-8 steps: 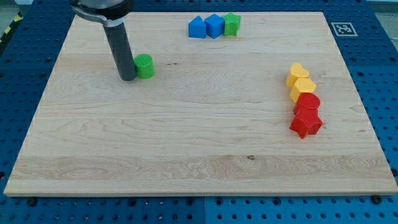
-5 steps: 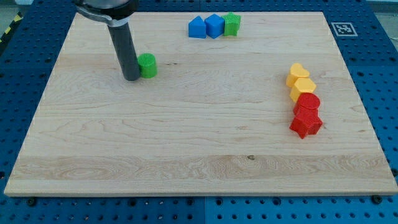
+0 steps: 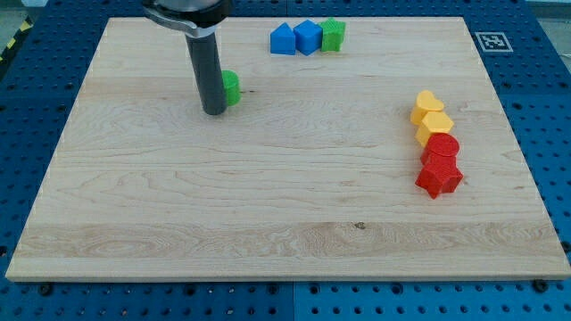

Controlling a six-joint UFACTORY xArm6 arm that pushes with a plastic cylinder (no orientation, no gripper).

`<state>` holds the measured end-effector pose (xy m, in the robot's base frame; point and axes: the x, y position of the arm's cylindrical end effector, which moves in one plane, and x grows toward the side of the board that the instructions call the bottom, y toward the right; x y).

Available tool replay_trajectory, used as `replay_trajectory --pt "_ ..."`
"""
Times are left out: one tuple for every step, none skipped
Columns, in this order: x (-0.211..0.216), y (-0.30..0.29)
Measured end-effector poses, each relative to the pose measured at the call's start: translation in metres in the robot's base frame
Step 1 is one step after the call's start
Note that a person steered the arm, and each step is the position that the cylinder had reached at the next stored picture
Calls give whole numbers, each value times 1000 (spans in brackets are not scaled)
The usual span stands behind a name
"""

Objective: Move the green circle closer to blue triangle

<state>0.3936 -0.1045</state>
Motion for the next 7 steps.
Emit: replay_trajectory --pt "-2 18" --pt "-24 17" --pt "-47 19" --pt "-65 21" --pt "-79 21" --pt "-94 21" --pt "-103 21"
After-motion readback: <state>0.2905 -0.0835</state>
